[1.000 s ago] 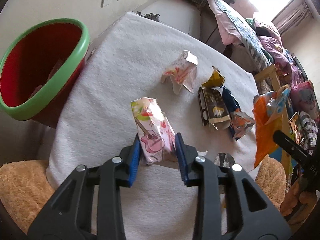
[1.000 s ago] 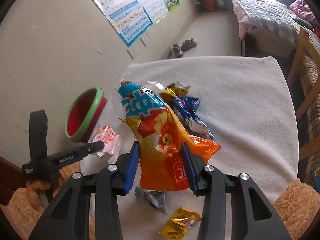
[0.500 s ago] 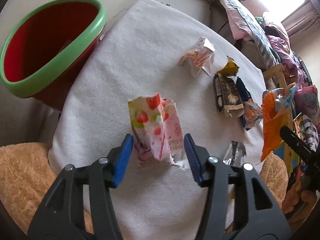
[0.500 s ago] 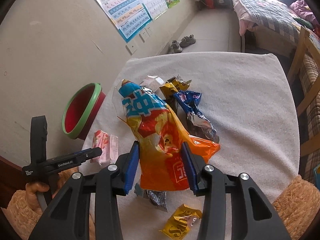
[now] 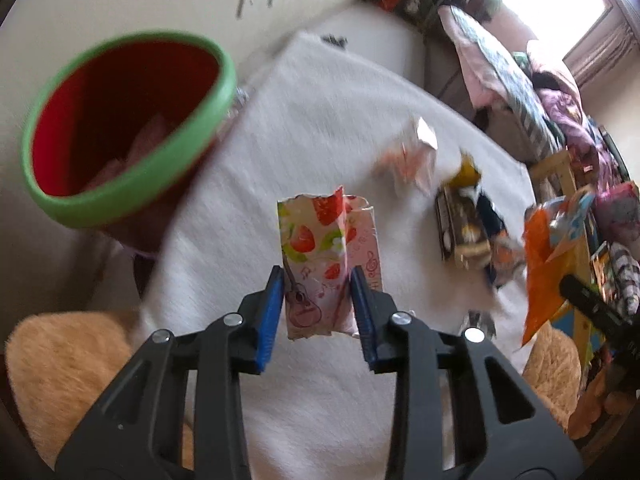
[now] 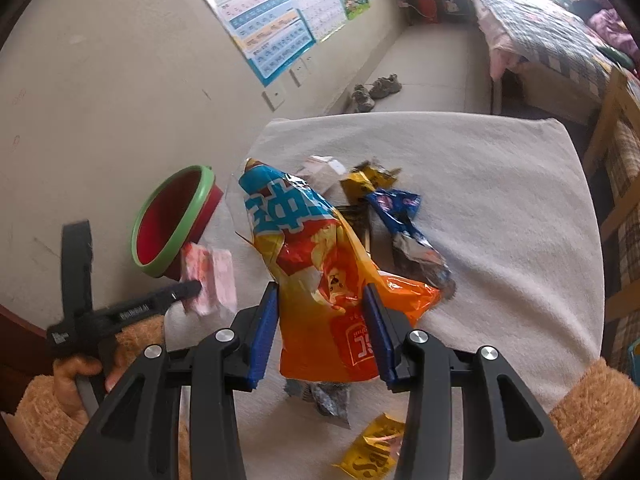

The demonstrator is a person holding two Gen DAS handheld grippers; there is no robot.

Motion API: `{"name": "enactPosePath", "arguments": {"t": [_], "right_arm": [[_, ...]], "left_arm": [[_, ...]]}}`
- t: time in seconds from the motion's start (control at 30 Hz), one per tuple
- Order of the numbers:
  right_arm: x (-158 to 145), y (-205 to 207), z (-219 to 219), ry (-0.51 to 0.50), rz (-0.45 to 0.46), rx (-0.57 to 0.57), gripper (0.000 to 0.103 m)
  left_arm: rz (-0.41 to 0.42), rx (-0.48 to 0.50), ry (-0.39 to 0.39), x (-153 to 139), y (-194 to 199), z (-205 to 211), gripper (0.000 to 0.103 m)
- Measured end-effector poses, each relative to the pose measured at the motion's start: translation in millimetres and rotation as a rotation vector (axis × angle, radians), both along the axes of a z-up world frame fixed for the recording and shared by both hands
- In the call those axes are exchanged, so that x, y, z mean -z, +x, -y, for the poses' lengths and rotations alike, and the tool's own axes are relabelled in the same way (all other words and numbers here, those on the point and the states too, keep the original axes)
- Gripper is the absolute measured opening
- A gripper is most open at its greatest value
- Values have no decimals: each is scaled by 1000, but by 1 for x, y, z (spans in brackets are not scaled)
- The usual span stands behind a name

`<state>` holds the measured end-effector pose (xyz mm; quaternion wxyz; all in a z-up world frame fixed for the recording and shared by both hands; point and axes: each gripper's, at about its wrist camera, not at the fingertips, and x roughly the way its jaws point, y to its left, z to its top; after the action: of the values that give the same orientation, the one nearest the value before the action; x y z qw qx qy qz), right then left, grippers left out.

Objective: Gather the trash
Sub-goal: 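Carry the paper box with the left gripper into the bin while the right gripper drops the chip bag in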

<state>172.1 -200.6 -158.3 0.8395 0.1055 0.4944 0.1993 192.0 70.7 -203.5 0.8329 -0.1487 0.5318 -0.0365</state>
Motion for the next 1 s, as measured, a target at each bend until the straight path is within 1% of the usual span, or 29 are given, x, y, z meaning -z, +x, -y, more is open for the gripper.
{"name": "enactPosePath", "arguments": {"t": [0.13,0.2,0.33,0.43,0.7,0.9,1.0], "right_arm": [[-9,10,-25,21,27,-55,41],[-15,15,-44,19,48,-100,41],[-24,23,-86,18,75,-181,41],[-26,30,-113,14,82,-229,41],[-24,52,-176,33,67,-297,41],[-19,76,-213,72,33,-301,41],[-18,87,-229,69,31,-304,41]], "left_arm": [[66,-56,29,-20,3,-25,32],[92,-85,40,-29,4,-39,32],[134,-137,68,-42,3,-67,32],[148,-173,75,-46,1,-87,32],[143,-238,74,-41,2,-127,33],[129,-269,83,-30,5,-147,32],[124,-277,86,-27,8,-153,32]]}}
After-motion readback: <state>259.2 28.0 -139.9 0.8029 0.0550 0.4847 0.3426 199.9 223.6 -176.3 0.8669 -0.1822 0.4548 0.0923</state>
